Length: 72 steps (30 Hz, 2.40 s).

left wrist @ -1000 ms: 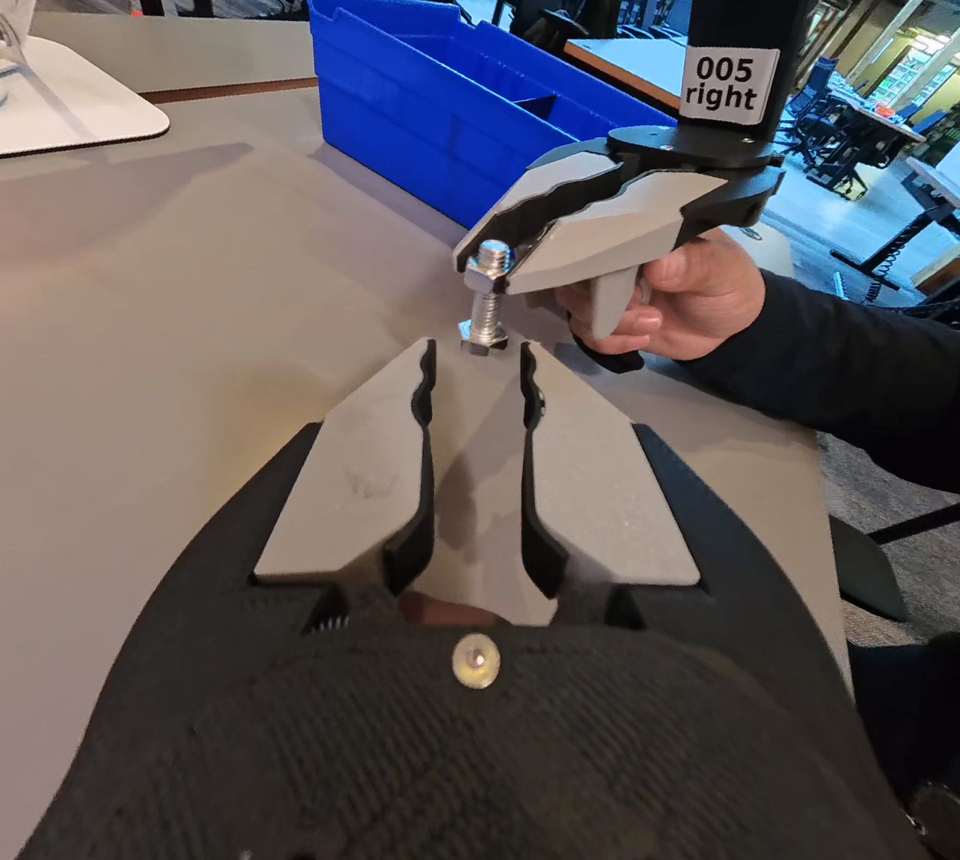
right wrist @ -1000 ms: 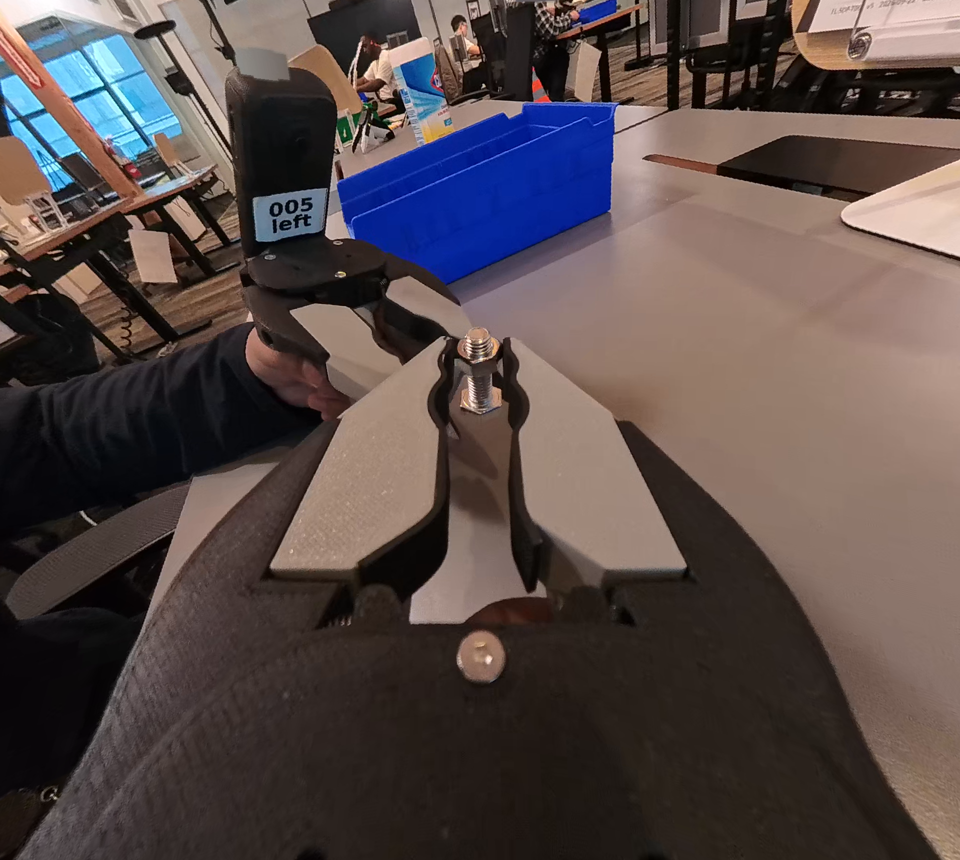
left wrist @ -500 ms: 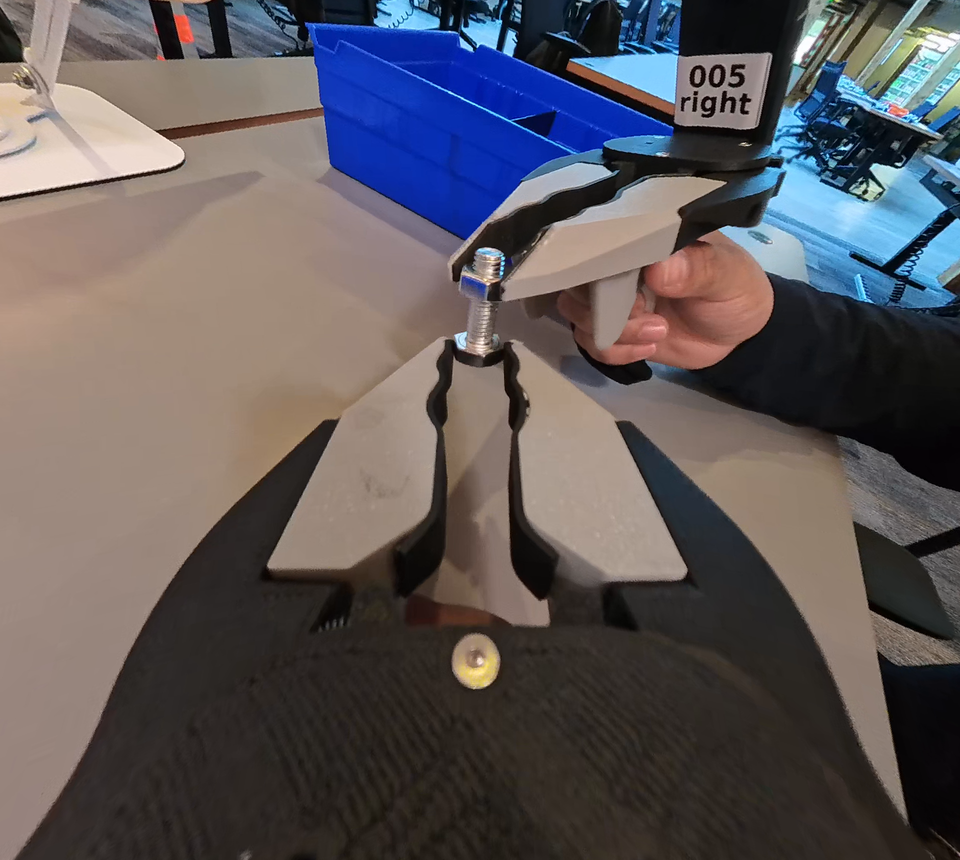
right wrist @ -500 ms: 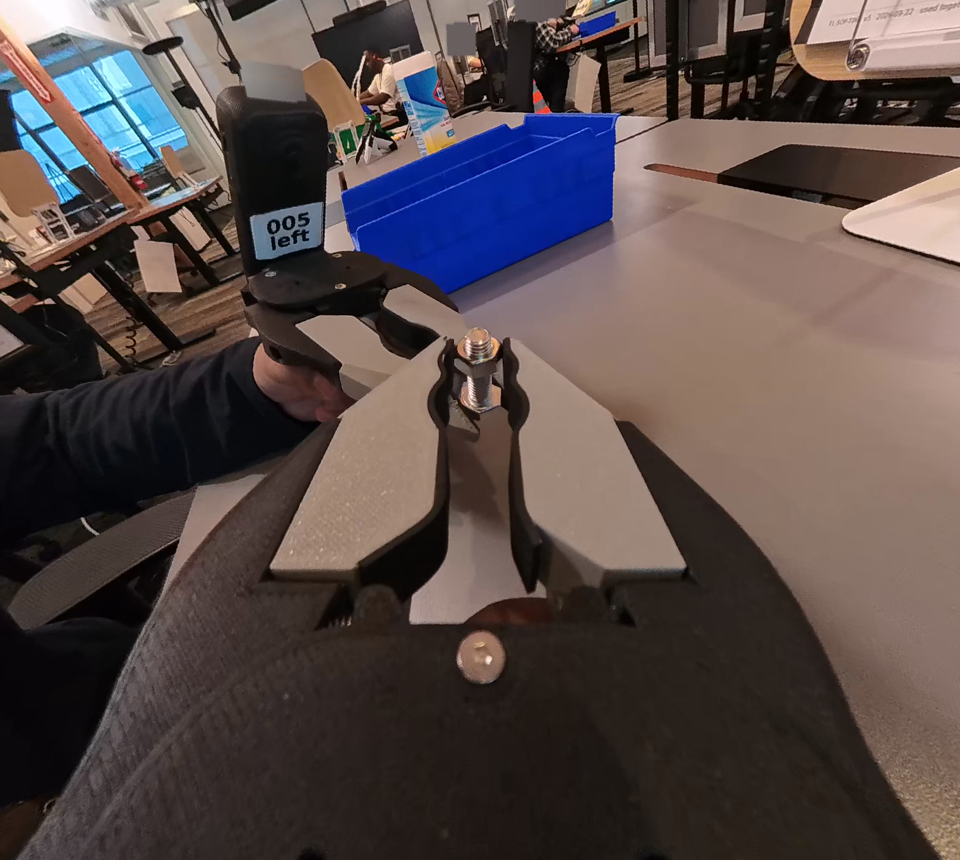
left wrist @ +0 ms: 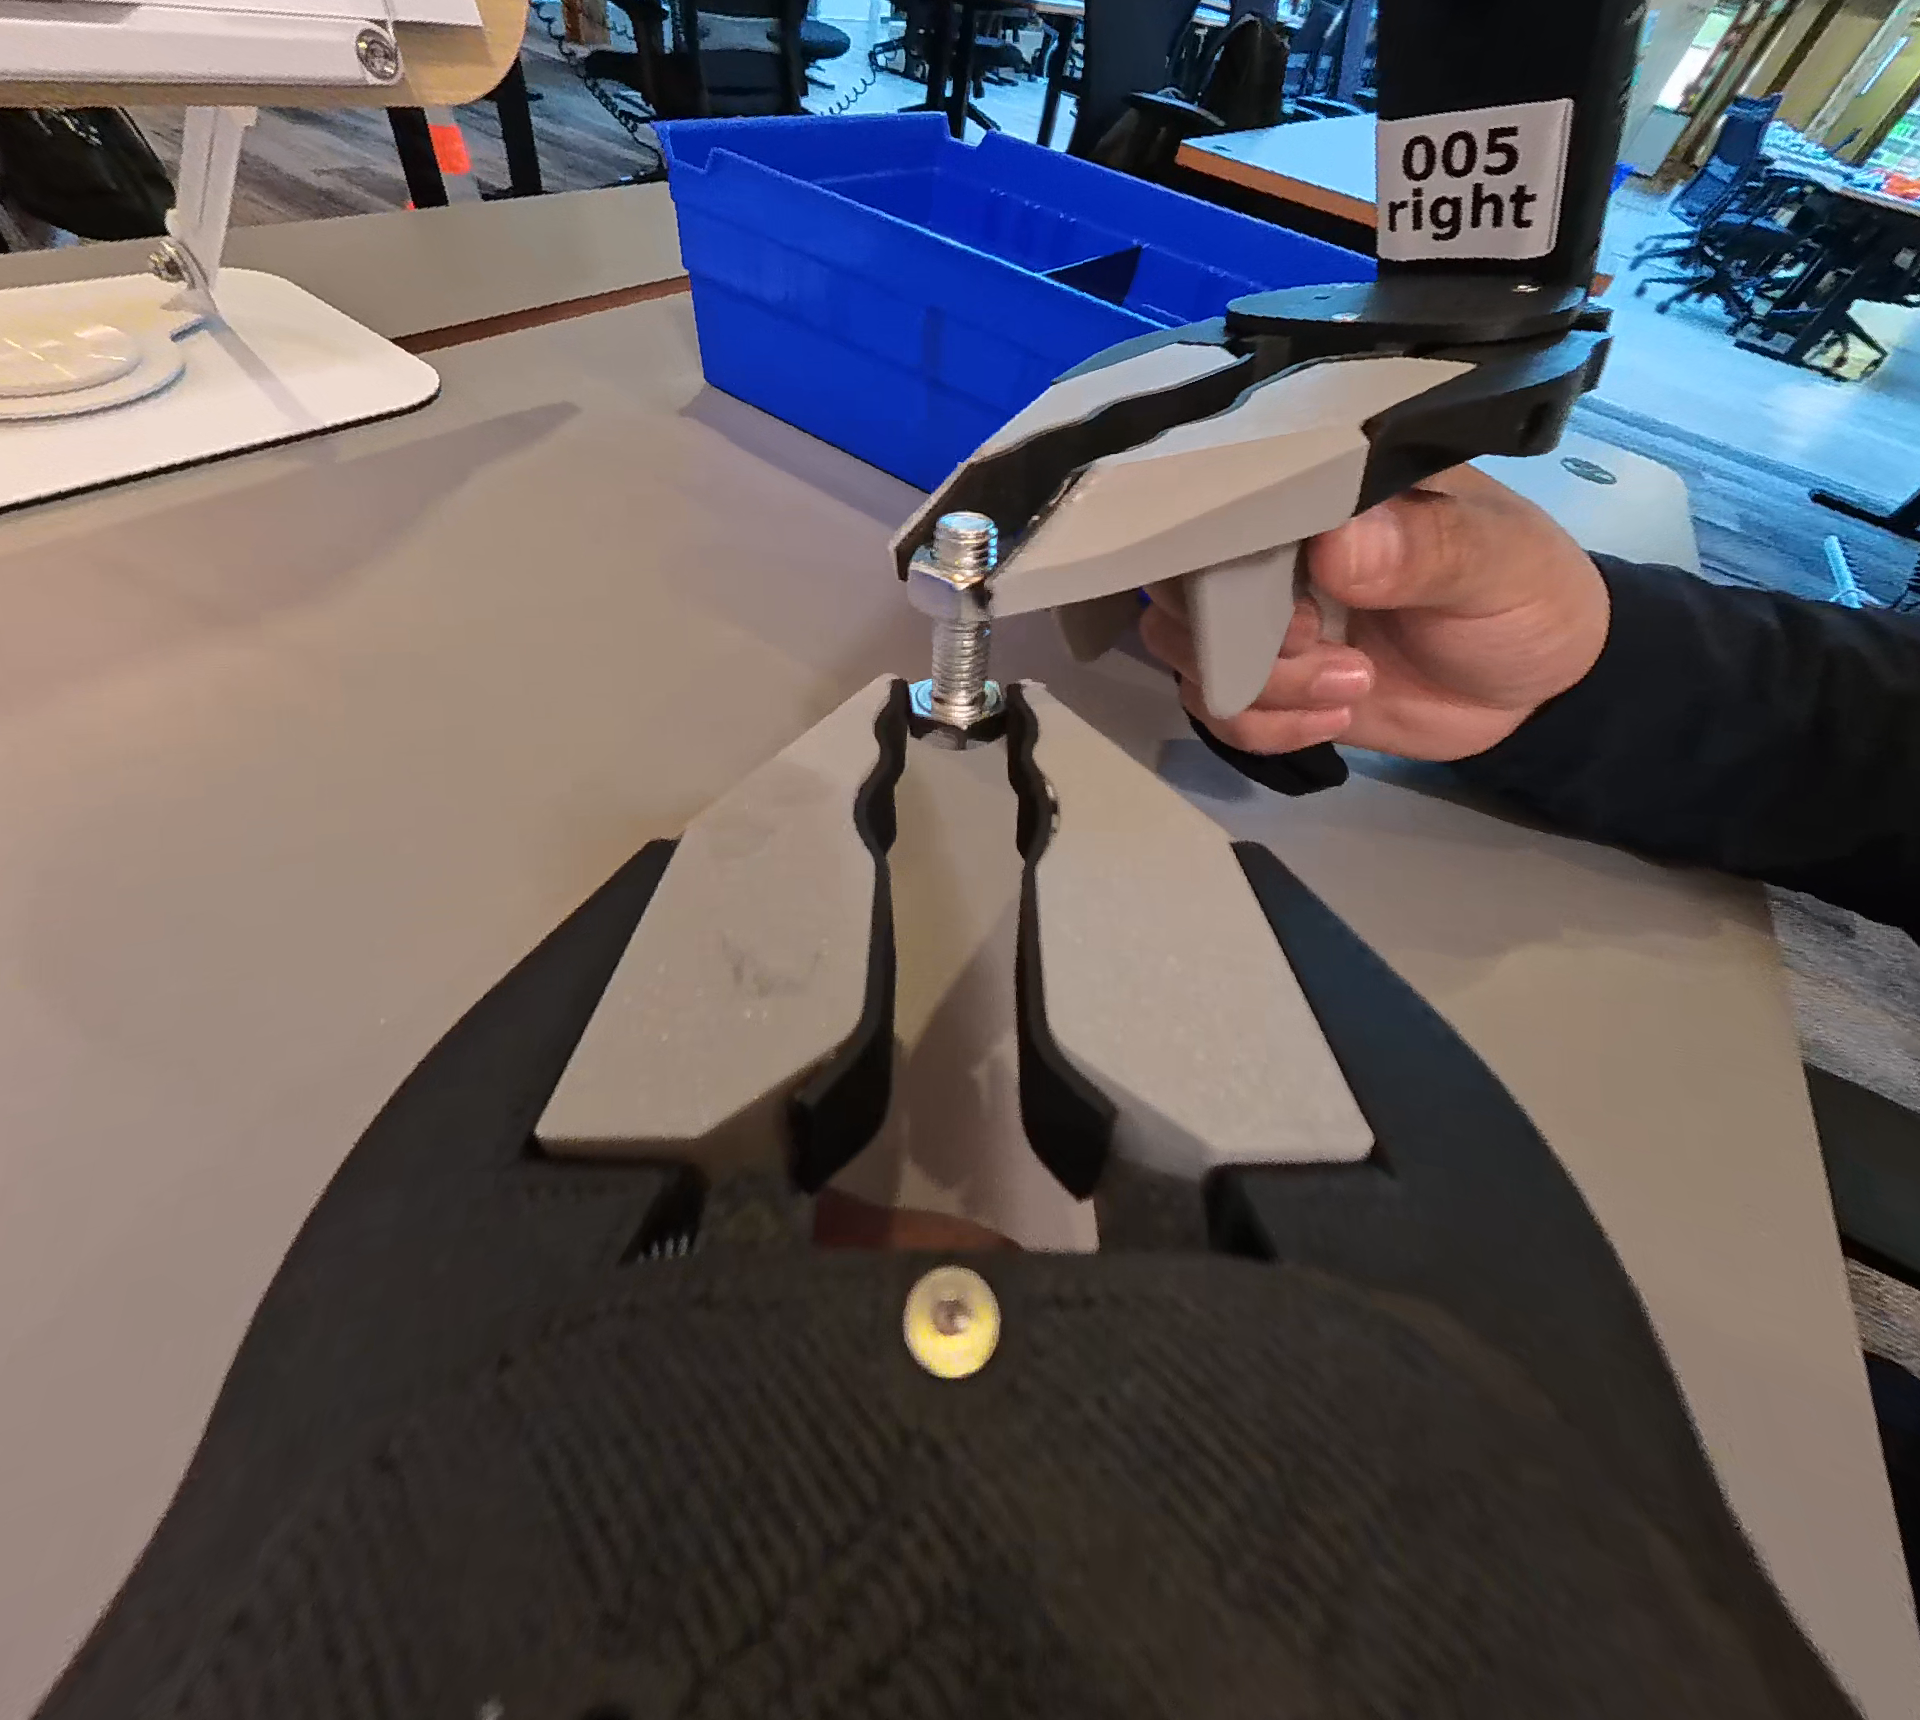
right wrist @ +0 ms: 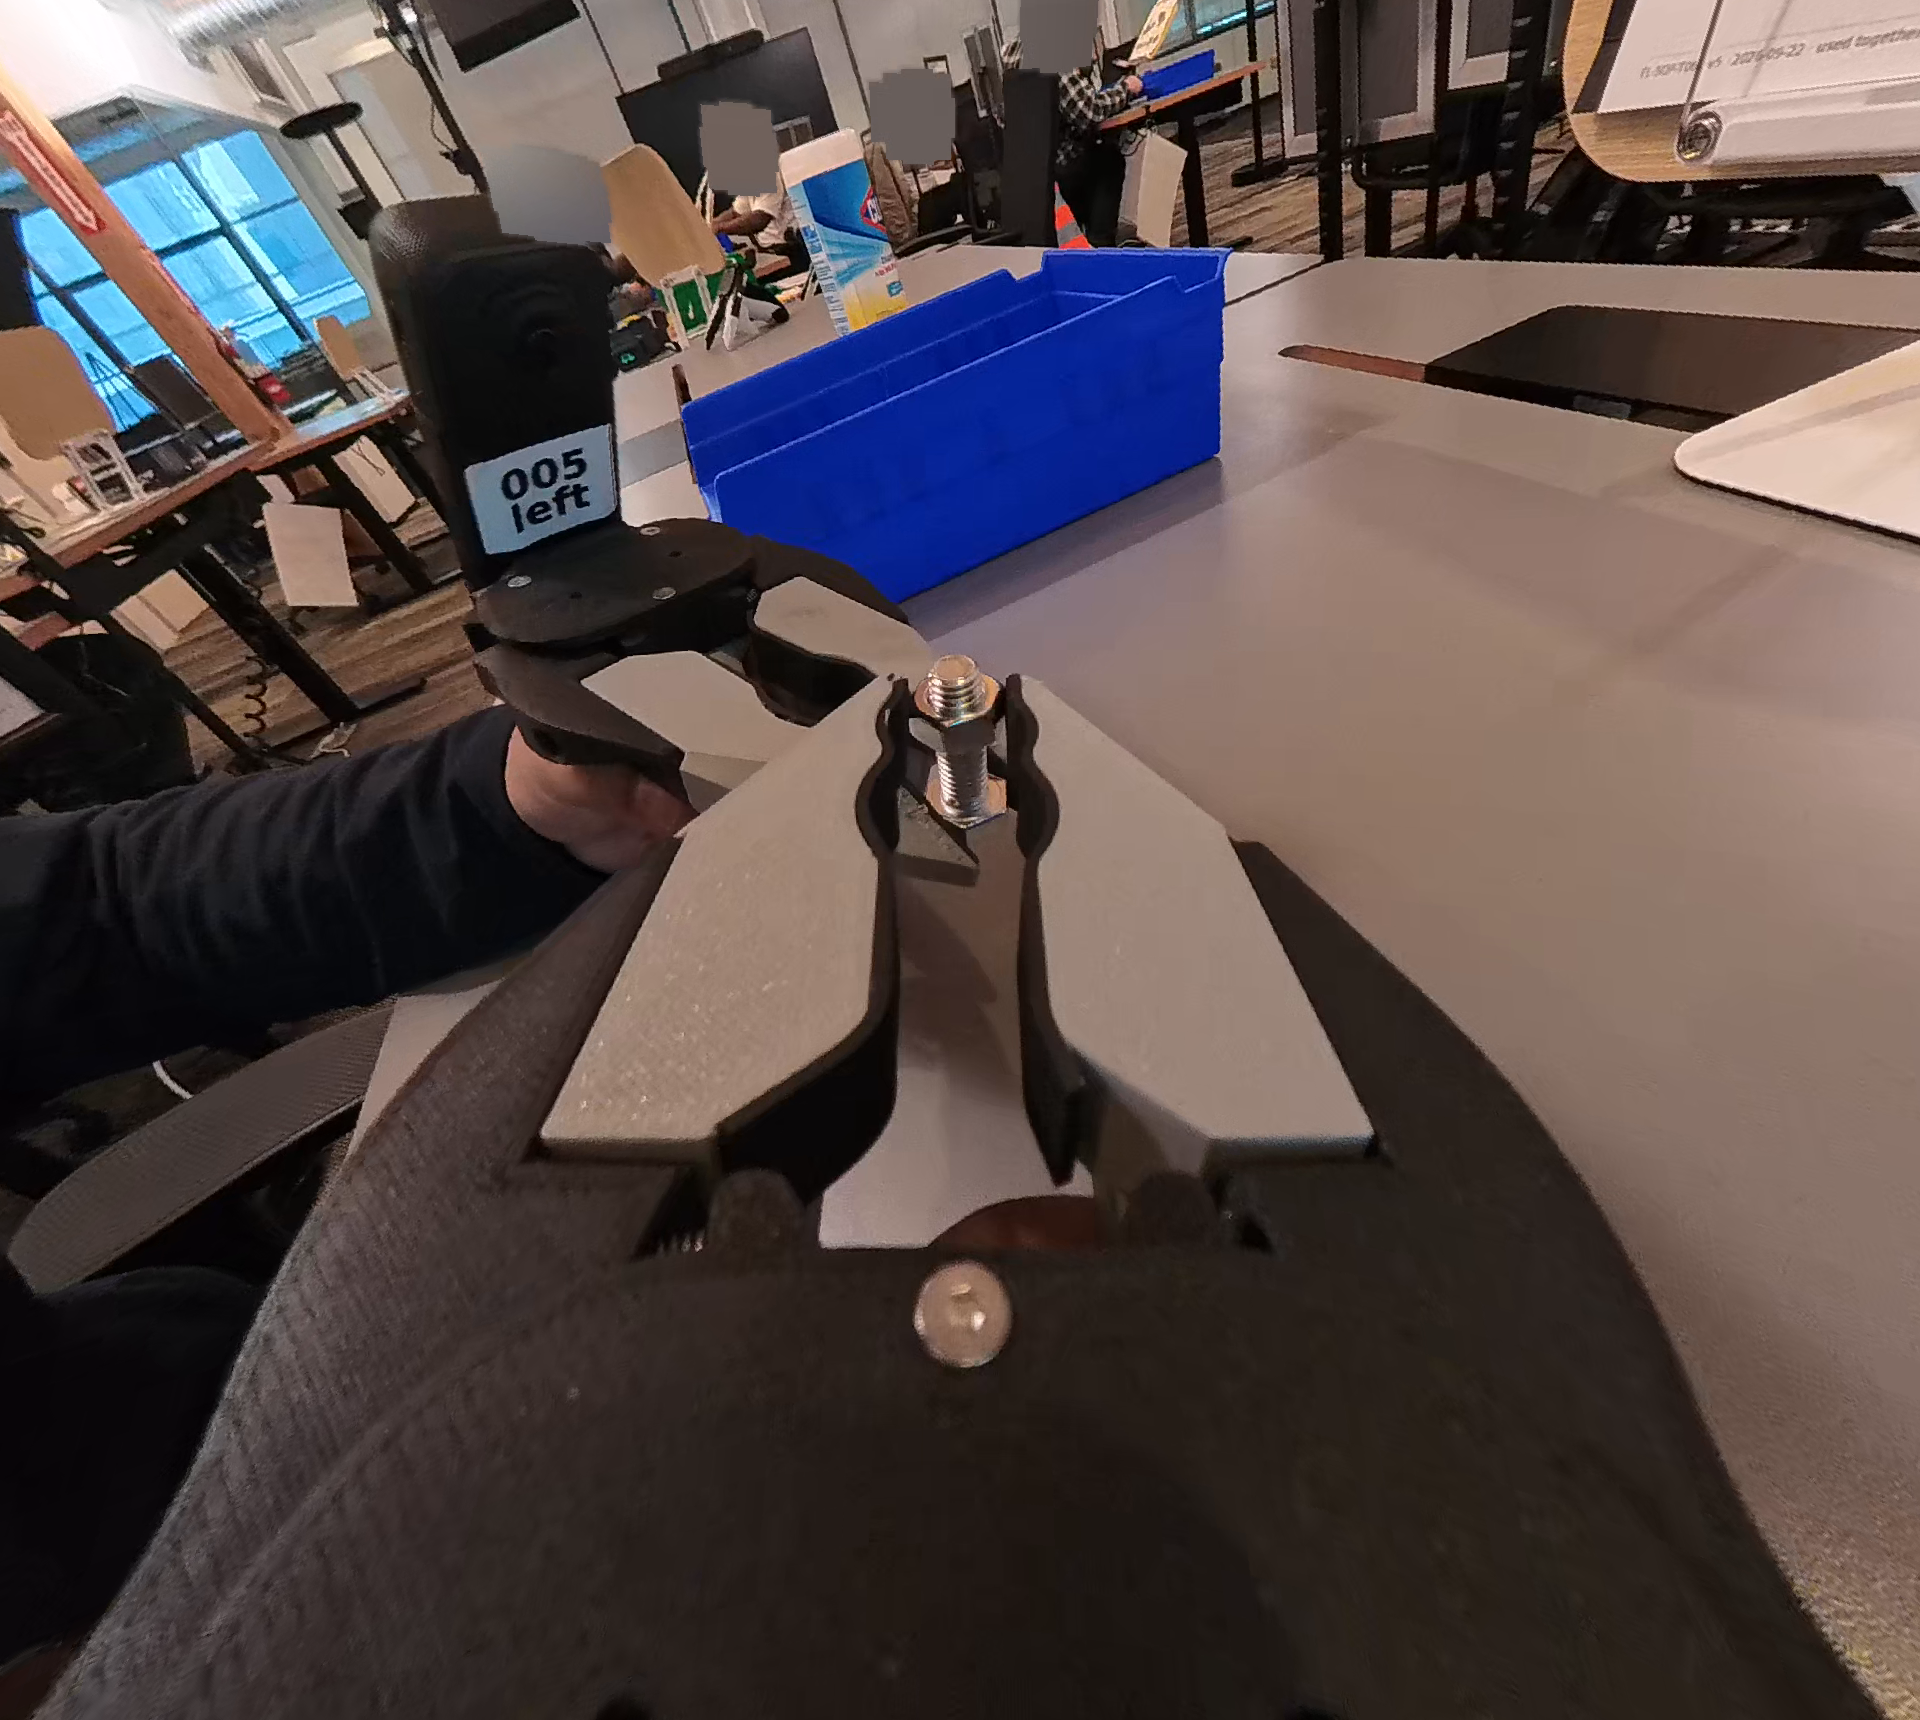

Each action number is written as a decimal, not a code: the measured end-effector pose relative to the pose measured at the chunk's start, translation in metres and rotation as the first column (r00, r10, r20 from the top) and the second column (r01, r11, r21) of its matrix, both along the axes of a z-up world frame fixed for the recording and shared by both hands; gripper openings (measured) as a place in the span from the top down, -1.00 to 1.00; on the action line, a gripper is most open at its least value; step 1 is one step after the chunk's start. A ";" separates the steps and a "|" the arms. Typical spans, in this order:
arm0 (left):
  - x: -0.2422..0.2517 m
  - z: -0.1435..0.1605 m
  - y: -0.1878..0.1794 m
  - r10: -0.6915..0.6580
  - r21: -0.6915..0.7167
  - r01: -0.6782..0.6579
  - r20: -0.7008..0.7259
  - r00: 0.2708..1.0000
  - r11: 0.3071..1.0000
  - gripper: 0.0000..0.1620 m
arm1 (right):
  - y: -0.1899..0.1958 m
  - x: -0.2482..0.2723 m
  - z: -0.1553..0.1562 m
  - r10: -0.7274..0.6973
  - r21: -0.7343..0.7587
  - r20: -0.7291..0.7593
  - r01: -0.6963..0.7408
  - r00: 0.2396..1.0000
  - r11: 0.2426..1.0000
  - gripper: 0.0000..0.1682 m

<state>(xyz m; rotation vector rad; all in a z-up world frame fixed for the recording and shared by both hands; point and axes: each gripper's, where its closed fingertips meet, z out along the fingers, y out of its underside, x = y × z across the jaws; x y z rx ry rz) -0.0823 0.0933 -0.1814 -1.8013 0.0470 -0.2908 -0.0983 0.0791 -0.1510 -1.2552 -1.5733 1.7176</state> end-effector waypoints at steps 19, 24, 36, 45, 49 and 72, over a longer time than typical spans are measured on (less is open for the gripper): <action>-0.039 -0.008 0.000 0.189 -0.037 -0.190 -0.030 0.982 0.981 0.81 | 0.001 -0.004 -0.005 -0.057 0.083 -0.002 0.057 0.998 0.995 0.70; -0.022 0.000 0.001 0.110 0.000 -0.111 -0.034 0.993 0.994 0.81 | -0.001 -0.005 -0.006 -0.057 0.082 -0.009 0.057 0.998 0.995 0.72; -0.008 -0.006 0.003 0.060 -0.022 -0.062 -0.061 0.996 0.998 0.81 | 0.002 -0.003 0.002 -0.069 0.078 -0.043 0.072 0.997 0.994 0.67; -0.016 0.001 0.001 0.077 0.000 -0.077 0.012 0.997 0.997 0.81 | -0.003 -0.003 0.000 -0.051 0.086 -0.042 0.055 0.998 0.995 0.69; 0.007 0.003 0.002 -0.011 0.014 0.011 -0.005 1.000 1.000 0.81 | -0.010 -0.002 -0.002 -0.022 0.097 -0.041 0.026 0.999 0.995 0.70; 0.013 -0.012 0.003 -0.027 -0.055 0.021 -0.115 0.993 0.998 0.81 | -0.007 -0.005 -0.009 -0.050 0.168 -0.032 0.055 0.998 0.984 0.75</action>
